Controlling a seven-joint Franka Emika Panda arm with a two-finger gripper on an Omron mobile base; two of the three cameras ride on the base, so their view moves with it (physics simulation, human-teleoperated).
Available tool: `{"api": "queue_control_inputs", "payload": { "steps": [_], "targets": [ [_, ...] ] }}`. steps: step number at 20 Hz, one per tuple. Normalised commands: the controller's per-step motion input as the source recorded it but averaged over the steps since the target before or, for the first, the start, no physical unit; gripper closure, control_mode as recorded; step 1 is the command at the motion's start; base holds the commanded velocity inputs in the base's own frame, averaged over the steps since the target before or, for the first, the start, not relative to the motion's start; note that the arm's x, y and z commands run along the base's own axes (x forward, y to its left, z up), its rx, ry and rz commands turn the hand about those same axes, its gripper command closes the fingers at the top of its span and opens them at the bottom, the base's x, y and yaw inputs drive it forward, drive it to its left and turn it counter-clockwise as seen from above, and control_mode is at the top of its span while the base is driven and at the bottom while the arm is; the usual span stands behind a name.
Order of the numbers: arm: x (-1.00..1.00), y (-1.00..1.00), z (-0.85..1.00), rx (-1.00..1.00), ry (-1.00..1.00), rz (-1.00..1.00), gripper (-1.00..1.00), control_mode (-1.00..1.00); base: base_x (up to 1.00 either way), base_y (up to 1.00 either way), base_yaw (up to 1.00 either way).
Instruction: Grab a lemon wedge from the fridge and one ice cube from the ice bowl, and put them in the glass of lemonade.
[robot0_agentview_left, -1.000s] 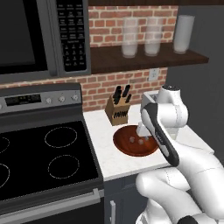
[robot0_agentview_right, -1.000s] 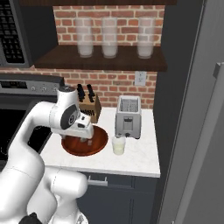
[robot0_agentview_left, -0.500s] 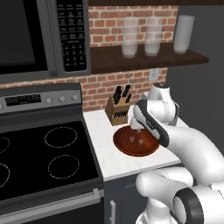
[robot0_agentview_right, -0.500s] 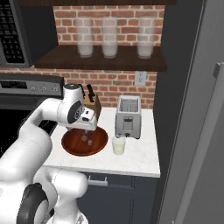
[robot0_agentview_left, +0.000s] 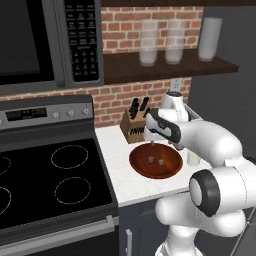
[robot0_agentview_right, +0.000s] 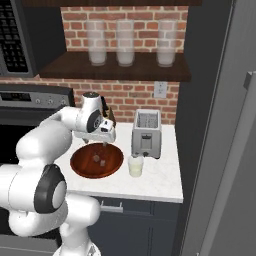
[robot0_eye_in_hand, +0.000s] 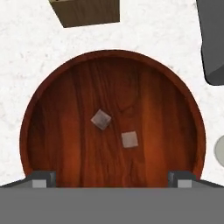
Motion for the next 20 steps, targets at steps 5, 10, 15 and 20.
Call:
{"api": "queue_control_inputs", "payload": {
  "steps": [5, 10, 15, 20],
  "targets": [
    [0.07, 0.00, -0.63, 0.00, 0.18, 0.00, -1.00, -1.00, 0.00, 0.00, 0.00],
    [0.04, 0.00, -0.84, 0.00, 0.22, 0.00, -1.00, -1.00, 0.00, 0.00, 0.00],
    [0.08, 0.00, -0.44, 0.00, 0.10, 0.03, -1.00, -1.00, 0.00, 0.00, 0.00],
    [0.19, 0.00, -0.09, 0.00, 0.07, 0.12, -1.00, -1.00, 0.00, 0.00, 0.00]
  ]
}}
